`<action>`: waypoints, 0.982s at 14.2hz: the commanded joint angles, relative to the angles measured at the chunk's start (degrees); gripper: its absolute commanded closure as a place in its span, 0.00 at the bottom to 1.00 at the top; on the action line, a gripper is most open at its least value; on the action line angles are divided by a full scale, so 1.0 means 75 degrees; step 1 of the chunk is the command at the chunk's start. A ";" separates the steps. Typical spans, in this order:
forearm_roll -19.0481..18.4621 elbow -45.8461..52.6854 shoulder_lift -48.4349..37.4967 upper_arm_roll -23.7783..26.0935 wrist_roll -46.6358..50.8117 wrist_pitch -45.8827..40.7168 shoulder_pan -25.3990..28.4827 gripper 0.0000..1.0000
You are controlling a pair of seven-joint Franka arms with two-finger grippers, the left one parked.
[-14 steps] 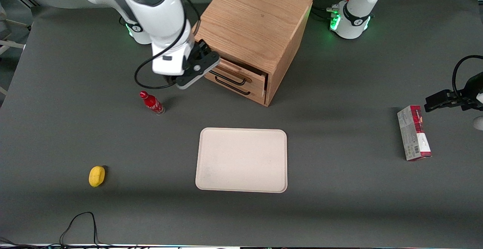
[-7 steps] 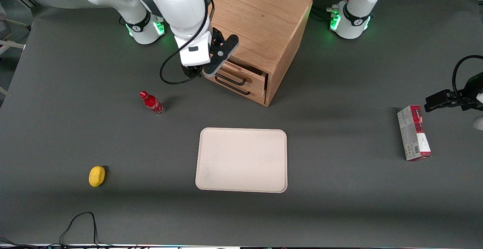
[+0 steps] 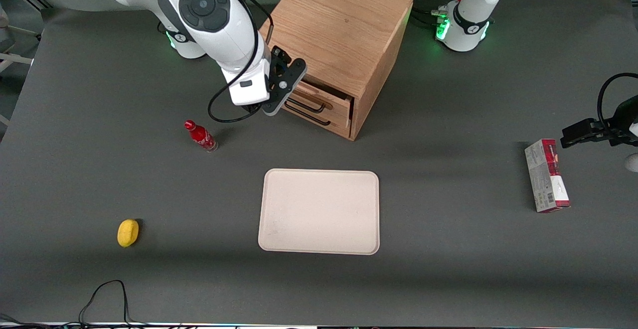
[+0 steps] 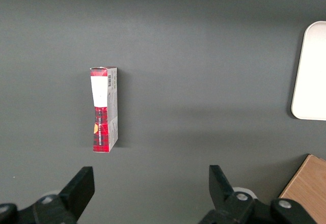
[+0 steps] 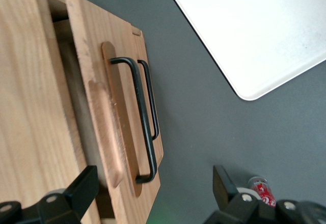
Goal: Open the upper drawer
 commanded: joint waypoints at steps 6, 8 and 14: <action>-0.0058 -0.1673 -0.0093 -0.0050 -0.0176 0.1799 0.0371 0.00; -0.0070 -0.1967 -0.0093 -0.0050 -0.0165 0.2150 0.0395 0.00; -0.0281 -0.2331 0.0012 -0.0050 -0.0141 0.2691 0.0395 0.00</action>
